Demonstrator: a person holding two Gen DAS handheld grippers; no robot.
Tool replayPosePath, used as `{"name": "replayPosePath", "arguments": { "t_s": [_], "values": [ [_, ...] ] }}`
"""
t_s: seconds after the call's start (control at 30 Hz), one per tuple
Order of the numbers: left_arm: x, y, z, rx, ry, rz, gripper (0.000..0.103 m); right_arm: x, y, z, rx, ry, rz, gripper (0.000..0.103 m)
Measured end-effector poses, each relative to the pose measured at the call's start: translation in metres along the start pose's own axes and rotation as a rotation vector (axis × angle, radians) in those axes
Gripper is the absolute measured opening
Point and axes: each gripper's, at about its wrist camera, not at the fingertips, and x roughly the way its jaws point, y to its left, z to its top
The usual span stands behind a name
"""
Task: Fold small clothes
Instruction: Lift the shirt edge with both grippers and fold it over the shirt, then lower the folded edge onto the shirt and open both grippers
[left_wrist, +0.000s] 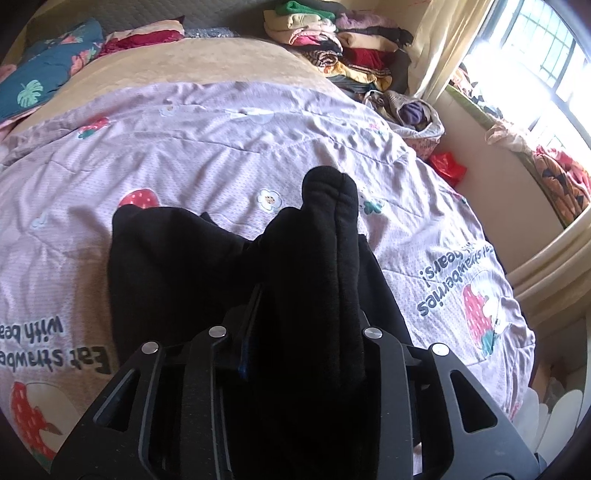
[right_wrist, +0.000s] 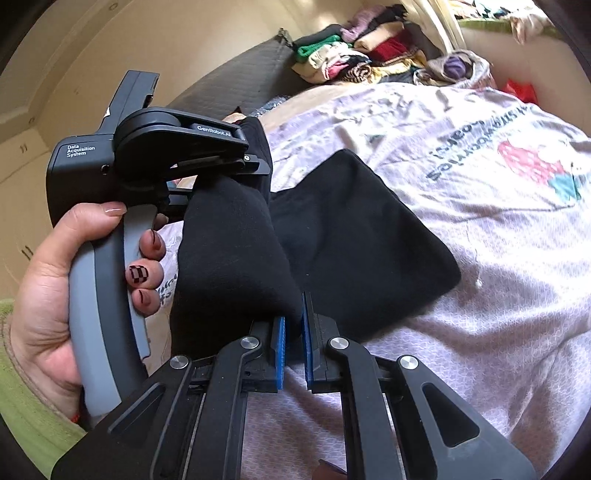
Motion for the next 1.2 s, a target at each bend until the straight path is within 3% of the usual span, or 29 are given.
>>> {"name": "replayPosePath", "arguments": {
  "t_s": [0.23,0.3,0.37,0.43,0.5,0.57,0.67,0.73,0.77,0.8,0.97,1.1,1.2],
  "values": [
    [0.015,-0.011,0.001,0.002,0.023,0.012,0.034,-0.002,-0.014,-0.002,0.074,0.019,0.024,0.007],
    [0.017,-0.014,0.0,0.001,0.016,0.011,0.04,-0.004,-0.019,-0.004,0.102,0.024,0.032,0.008],
    [0.017,-0.018,0.0,0.005,0.009,-0.009,0.052,-0.005,-0.025,-0.004,0.126,0.03,0.029,0.008],
    [0.016,-0.021,-0.001,0.001,0.003,-0.054,0.061,-0.007,-0.03,-0.005,0.146,0.038,0.017,0.008],
    [0.016,-0.025,-0.001,0.001,0.002,-0.073,0.061,-0.008,-0.038,-0.006,0.185,0.047,0.018,0.008],
    [0.012,-0.026,-0.001,-0.001,-0.007,-0.088,0.068,-0.01,-0.047,-0.008,0.227,0.056,0.037,0.008],
    [-0.002,-0.021,-0.002,-0.006,-0.043,-0.106,0.071,-0.018,-0.053,-0.007,0.241,0.074,0.073,0.015],
    [-0.016,-0.012,-0.004,-0.007,-0.076,-0.098,0.072,-0.028,-0.052,-0.003,0.227,0.082,0.092,0.03],
    [-0.024,-0.005,-0.006,-0.007,-0.096,-0.09,0.072,-0.035,-0.052,0.001,0.211,0.067,0.09,0.037],
    [-0.029,0.0,-0.008,-0.004,-0.111,-0.077,0.072,-0.046,-0.052,0.007,0.196,0.032,0.074,0.05],
    [-0.042,0.039,-0.033,0.006,-0.131,0.06,0.072,-0.063,-0.056,0.055,0.18,-0.03,0.065,0.052],
    [-0.037,0.063,-0.055,-0.015,-0.098,0.09,0.072,-0.031,-0.04,0.095,0.094,0.056,0.026,0.052],
    [-0.036,0.074,-0.063,-0.06,-0.09,0.049,0.073,0.016,-0.028,0.117,0.029,0.158,-0.018,0.052]
  ]
}}
